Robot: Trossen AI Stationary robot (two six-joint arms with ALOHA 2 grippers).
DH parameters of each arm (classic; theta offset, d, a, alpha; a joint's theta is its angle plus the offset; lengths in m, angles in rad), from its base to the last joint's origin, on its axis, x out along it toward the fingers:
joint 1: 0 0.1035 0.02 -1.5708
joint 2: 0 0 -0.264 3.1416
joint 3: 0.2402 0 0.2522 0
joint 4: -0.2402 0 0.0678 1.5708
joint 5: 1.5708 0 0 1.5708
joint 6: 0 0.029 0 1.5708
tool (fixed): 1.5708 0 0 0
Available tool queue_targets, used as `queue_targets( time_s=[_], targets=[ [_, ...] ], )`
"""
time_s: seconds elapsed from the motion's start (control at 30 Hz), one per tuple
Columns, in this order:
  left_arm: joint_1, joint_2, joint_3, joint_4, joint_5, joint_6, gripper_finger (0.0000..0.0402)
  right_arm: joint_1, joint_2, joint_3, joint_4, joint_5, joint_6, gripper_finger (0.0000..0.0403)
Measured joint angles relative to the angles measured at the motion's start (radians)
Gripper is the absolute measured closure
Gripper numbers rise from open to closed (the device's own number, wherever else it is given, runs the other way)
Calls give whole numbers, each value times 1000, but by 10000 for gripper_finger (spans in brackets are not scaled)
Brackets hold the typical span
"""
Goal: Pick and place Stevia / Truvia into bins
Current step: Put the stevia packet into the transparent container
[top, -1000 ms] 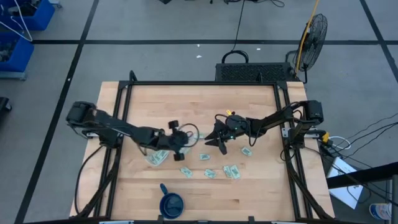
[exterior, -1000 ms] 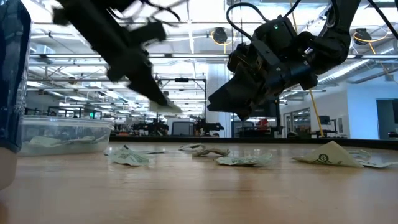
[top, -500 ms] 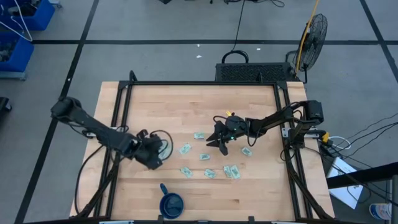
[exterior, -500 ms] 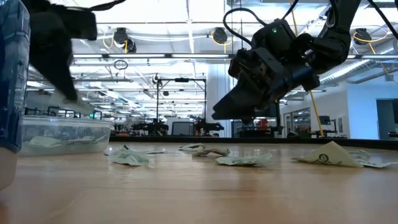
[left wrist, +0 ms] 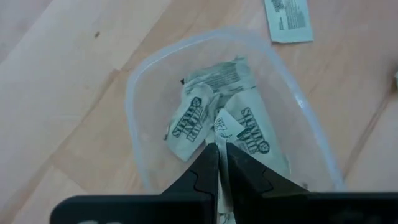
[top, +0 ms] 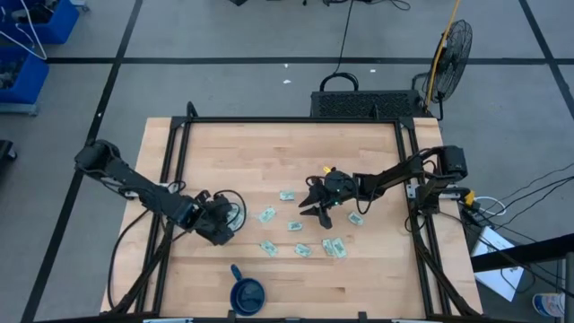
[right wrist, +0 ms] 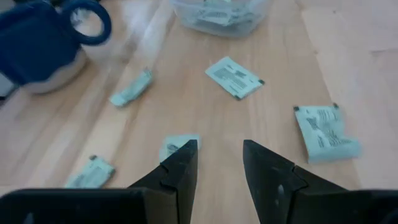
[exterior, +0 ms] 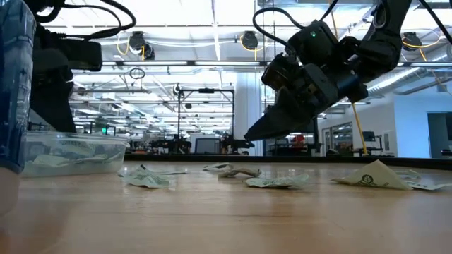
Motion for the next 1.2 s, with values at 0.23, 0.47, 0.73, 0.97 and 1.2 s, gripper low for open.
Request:
queue_targets(
  time_s=[0.23,0.47,0.73,0.97,1.2],
  targets=[
    [17,0,0,67,3,52,331,27,-142,69,-380,172,-100,282],
    [32,0,0,89,-14,80,277,146,-312,82,-764,329,-25,282],
    [38,-25,51,146,-120,251,283,267,-399,-72,-931,445,240,282],
    [52,-35,148,158,-149,335,286,289,-450,-136,-1009,444,246,282],
    [54,-35,160,162,-168,339,286,289,-491,-149,-1049,445,250,282]
  ],
)
